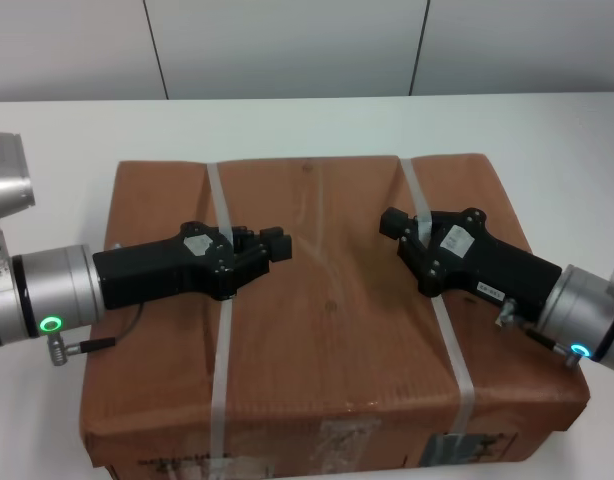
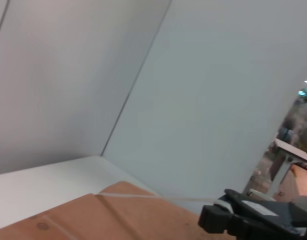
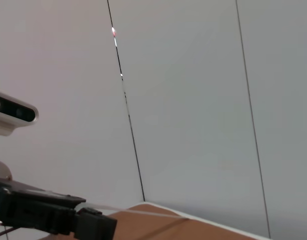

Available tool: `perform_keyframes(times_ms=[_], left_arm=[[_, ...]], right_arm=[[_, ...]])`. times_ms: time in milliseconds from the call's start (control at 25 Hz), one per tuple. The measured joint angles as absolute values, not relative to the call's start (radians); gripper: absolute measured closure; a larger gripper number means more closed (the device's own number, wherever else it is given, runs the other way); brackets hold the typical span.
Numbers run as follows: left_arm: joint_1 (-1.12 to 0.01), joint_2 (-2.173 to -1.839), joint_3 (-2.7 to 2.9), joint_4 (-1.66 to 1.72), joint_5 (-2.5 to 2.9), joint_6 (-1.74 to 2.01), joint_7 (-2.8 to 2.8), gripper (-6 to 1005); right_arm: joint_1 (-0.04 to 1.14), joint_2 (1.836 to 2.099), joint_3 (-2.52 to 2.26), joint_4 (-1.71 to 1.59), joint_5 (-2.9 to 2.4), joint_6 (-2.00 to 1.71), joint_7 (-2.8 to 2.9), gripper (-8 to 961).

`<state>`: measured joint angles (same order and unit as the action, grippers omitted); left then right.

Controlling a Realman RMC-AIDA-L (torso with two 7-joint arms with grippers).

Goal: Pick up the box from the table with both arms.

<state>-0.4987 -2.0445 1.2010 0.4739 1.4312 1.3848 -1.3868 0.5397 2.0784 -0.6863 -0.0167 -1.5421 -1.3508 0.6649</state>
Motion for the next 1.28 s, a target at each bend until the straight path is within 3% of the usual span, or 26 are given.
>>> perform_keyframes(times_ms=[1280], left_arm=[[-0.485, -2.043, 1.201, 0.489, 1.38, 1.51, -1.281, 929]], right_arm=[[0.488, 2.078, -0.646, -0.033, -1.542, -1.502, 0.617, 922]])
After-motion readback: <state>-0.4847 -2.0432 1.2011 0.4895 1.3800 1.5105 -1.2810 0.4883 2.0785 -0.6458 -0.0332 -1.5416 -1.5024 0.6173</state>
